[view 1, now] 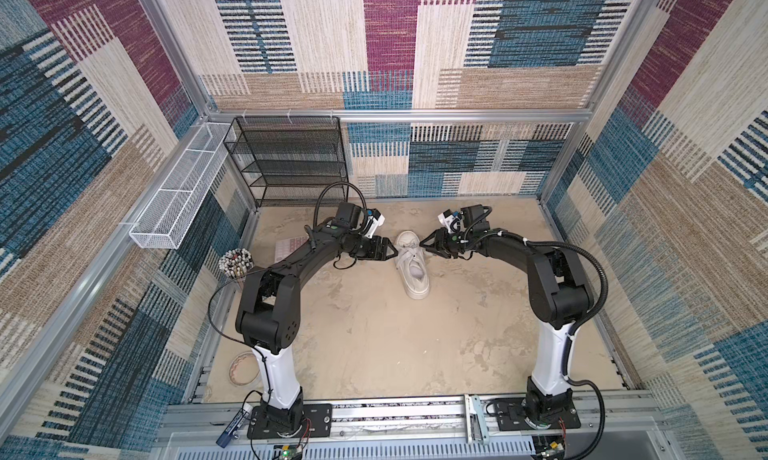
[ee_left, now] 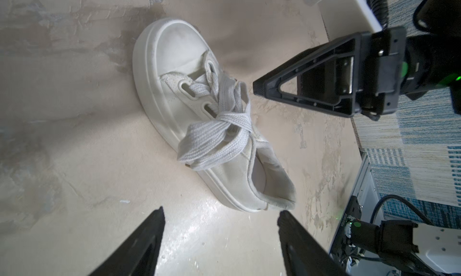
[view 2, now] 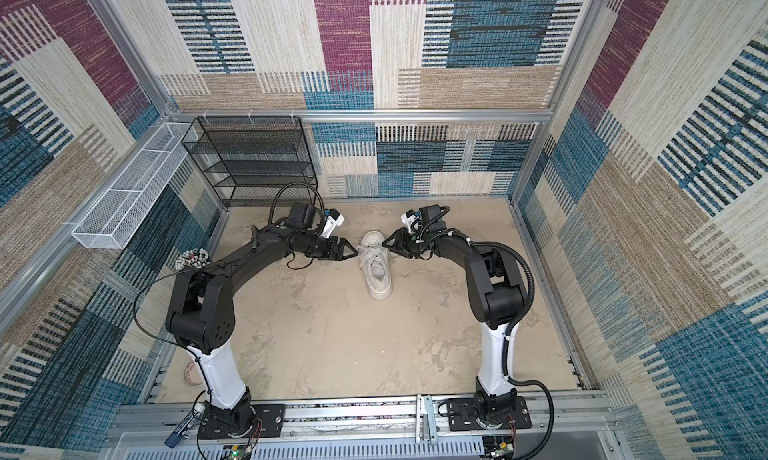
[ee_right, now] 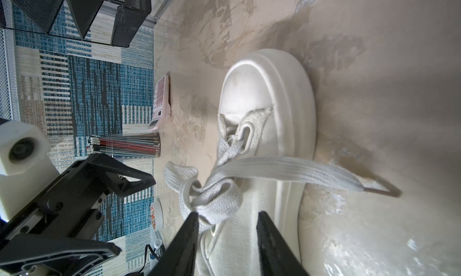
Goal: Tie the shoes
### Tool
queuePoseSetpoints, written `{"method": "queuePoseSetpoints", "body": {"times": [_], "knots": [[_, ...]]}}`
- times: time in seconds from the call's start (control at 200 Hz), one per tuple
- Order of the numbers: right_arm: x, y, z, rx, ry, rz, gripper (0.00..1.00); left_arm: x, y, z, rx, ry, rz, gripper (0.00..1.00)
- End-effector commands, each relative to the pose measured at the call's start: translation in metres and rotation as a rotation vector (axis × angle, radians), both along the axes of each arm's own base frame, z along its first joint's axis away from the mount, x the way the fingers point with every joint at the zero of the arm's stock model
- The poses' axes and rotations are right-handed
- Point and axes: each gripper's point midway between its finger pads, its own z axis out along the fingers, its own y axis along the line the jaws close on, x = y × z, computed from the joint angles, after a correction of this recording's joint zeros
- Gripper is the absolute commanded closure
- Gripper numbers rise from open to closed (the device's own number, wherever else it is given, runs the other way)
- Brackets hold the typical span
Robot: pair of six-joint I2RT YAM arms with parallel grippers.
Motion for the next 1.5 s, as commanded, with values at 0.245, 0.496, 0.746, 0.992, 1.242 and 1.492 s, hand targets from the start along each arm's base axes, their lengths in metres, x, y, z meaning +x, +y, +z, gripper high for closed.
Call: {"method": "queuePoseSetpoints", "body": {"times": [0.245, 0.496, 0.746, 0.992, 1.242, 1.492], "knots": [[0.009, -0.015, -0.006, -0.025, 0.001, -0.050, 0.58, 0.027, -0.013, 0.010, -0.030, -0.066, 0.029, 0.29], [0.005, -0.010, -0.010, 0.037, 0.031, -0.039, 0.58, 0.043, -0.015, 0.005, 0.020, -0.031, 0.023, 0.30], [0.005, 0.011, 0.003, 0.110, 0.017, 0.011, 0.57, 0.041, -0.015, -0.011, 0.002, -0.004, 0.052, 0.31], [0.004, 0.023, -0.001, 0.121, 0.027, 0.040, 0.58, 0.031, -0.022, -0.022, -0.043, 0.067, 0.017, 0.37], [0.004, 0.024, 0.003, 0.123, 0.013, 0.044, 0.83, 0.027, -0.021, -0.030, -0.043, 0.088, 0.016, 0.62], [-0.005, 0.017, 0.005, 0.099, 0.006, 0.029, 0.94, 0.030, -0.017, -0.028, -0.029, 0.079, 0.018, 1.00]]}}
